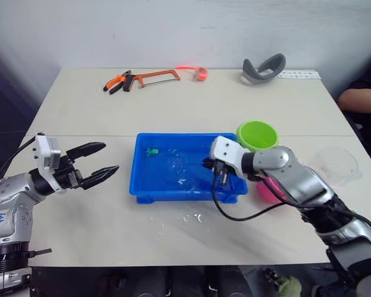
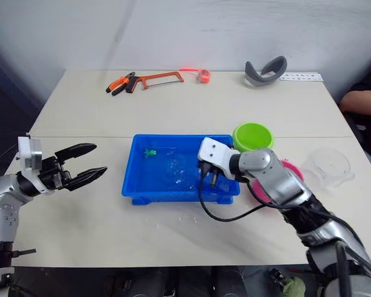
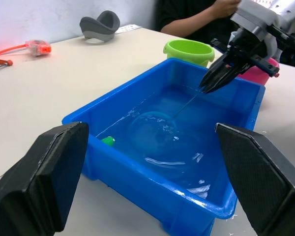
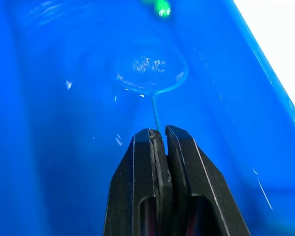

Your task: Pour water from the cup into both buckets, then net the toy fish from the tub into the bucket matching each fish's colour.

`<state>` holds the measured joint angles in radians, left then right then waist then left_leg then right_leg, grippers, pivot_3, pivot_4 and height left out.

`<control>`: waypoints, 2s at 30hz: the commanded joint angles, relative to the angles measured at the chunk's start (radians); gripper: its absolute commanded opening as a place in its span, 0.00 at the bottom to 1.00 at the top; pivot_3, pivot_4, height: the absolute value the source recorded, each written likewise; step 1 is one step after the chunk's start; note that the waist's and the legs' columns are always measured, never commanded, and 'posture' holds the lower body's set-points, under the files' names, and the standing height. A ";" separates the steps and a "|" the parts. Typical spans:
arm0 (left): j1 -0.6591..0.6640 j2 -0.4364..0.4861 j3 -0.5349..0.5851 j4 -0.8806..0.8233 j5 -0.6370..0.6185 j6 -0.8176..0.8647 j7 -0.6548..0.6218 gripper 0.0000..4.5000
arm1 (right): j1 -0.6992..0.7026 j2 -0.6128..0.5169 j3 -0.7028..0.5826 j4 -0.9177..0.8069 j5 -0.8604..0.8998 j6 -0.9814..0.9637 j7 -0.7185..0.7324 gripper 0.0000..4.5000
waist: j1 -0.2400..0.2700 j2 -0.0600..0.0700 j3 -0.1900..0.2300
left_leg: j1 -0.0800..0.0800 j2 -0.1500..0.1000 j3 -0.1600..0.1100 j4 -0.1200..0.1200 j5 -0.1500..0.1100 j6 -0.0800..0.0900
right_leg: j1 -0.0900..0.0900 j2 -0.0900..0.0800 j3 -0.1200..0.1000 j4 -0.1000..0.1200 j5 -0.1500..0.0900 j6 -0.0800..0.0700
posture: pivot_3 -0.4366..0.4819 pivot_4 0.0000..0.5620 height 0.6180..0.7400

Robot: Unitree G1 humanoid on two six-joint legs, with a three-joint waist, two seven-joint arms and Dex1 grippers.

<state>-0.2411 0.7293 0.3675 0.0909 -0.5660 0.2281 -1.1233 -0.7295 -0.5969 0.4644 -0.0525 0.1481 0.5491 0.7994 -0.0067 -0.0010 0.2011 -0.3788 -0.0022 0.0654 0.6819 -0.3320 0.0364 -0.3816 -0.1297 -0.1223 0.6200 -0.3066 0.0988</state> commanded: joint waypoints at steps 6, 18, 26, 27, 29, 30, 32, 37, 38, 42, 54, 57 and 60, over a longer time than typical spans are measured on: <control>-0.086 0.068 -0.060 -0.016 0.032 0.087 0.028 1.00 | -0.054 0.156 -0.038 0.139 -0.052 -0.006 -0.036 0.00 | -0.001 0.000 0.000 | -0.001 -0.001 0.001 0.000 0.000 0.000 | -0.002 0.000 0.000 0.001 0.000 0.000 | 0.48 0.27 1.00; -0.185 0.157 -0.135 0.001 0.064 0.204 0.006 1.00 | 0.017 0.228 -0.132 0.079 -0.021 -0.106 -0.045 0.00 | -0.019 0.000 0.000 | -0.011 -0.002 0.001 0.001 0.001 0.000 | -0.013 0.004 0.000 0.007 0.000 0.000 | 0.48 0.27 1.00; -0.202 0.160 -0.152 0.058 0.082 0.175 -0.037 1.00 | 0.134 0.181 -0.229 -0.073 0.049 -0.198 0.031 0.00 | -0.020 -0.001 0.000 | -0.011 -0.002 0.002 0.001 0.002 0.000 | -0.013 0.004 0.001 0.006 0.000 0.000 | 0.48 0.27 1.00; -0.214 0.149 -0.151 0.060 0.075 0.173 -0.037 1.00 | 0.152 0.164 -0.244 -0.101 0.057 -0.197 0.039 0.00 | -0.020 -0.001 0.000 | -0.011 -0.002 0.002 0.001 0.002 0.000 | -0.013 0.004 0.000 0.006 0.000 0.000 | 0.48 0.27 1.00; -0.238 0.124 -0.147 0.058 0.056 0.176 -0.037 1.00 | 0.181 0.133 -0.272 -0.150 0.072 -0.198 0.053 0.00 | -0.016 -0.001 0.000 | -0.011 -0.002 0.002 0.001 0.002 0.000 | -0.013 0.004 0.001 0.006 0.000 0.000 | 0.48 0.27 1.00; -0.246 0.110 -0.149 0.052 0.045 0.179 -0.039 1.00 | 0.201 0.109 -0.293 -0.188 0.086 -0.190 0.061 0.00 | -0.012 -0.001 0.000 | -0.011 -0.002 0.001 0.001 0.002 0.000 | -0.013 0.004 0.001 0.006 0.000 0.000 | 0.48 0.27 1.00; -0.254 0.089 -0.153 0.044 0.037 0.191 -0.034 1.00 | 0.229 0.071 -0.326 -0.241 0.107 -0.179 0.076 0.00 | -0.008 -0.001 0.000 | -0.011 -0.003 0.002 0.001 0.002 0.001 | -0.012 0.003 0.001 0.006 0.000 0.001 | 0.48 0.27 1.00; -0.287 0.016 -0.170 0.011 0.007 0.238 -0.005 1.00 | 0.322 -0.062 -0.469 -0.373 0.180 -0.147 0.111 0.00 | 0.008 -0.001 0.000 | -0.011 -0.003 0.002 0.002 0.002 0.001 | -0.012 0.004 0.002 0.006 0.000 0.001 | 0.48 0.27 1.00; -0.291 0.006 -0.172 0.006 0.005 0.244 -0.002 1.00 | 0.336 -0.081 -0.487 -0.389 0.190 -0.141 0.114 0.00 | 0.009 -0.001 0.000 | -0.011 -0.003 0.002 0.002 0.002 0.001 | -0.012 0.004 0.002 0.006 0.000 0.001 | 0.48 0.27 1.00; -0.324 -0.058 -0.178 -0.020 -0.028 0.279 0.022 1.00 | 0.412 -0.156 -0.615 -0.467 0.247 -0.101 0.105 0.00 | 0.012 -0.002 0.000 | -0.011 -0.003 0.003 0.002 0.003 0.001 | -0.011 0.003 0.002 0.006 0.000 0.001 | 0.48 0.27 1.00; -0.389 -0.207 -0.236 -0.033 -0.030 0.245 0.041 1.00 | 0.559 -0.302 -0.893 -0.263 0.182 -0.307 0.136 0.00 | 0.030 -0.002 0.000 | -0.009 -0.003 0.005 0.002 0.004 0.002 | -0.010 0.004 0.002 0.006 0.000 0.001 | 0.48 0.27 1.00; -0.395 -0.229 -0.247 -0.021 -0.024 0.231 0.037 1.00 | 0.566 -0.324 -0.887 -0.148 0.097 -0.463 0.123 0.00 | 0.030 -0.002 0.000 | -0.009 -0.004 0.006 0.002 0.004 0.002 | -0.010 0.004 0.002 0.006 0.001 0.002 | 0.48 0.27 1.00; -0.401 -0.244 -0.256 -0.009 -0.021 0.216 0.034 1.00 | 0.561 -0.342 -0.874 -0.021 -0.017 -0.657 0.074 0.00 | 0.030 -0.002 0.000 | -0.009 -0.004 0.006 0.002 0.005 0.002 | -0.010 0.004 0.001 0.006 0.001 0.002 | 0.48 0.27 1.00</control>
<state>-0.6228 0.4828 0.1089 0.0920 -0.5837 0.4655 -1.0836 -0.1665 -0.9162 -0.3922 -0.1109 0.1817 -0.0010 0.9006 0.0233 -0.0031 0.2006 -0.3875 -0.0057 0.0717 0.6839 -0.3274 0.0388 -0.3920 -0.1259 -0.1213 0.6259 -0.3061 0.1007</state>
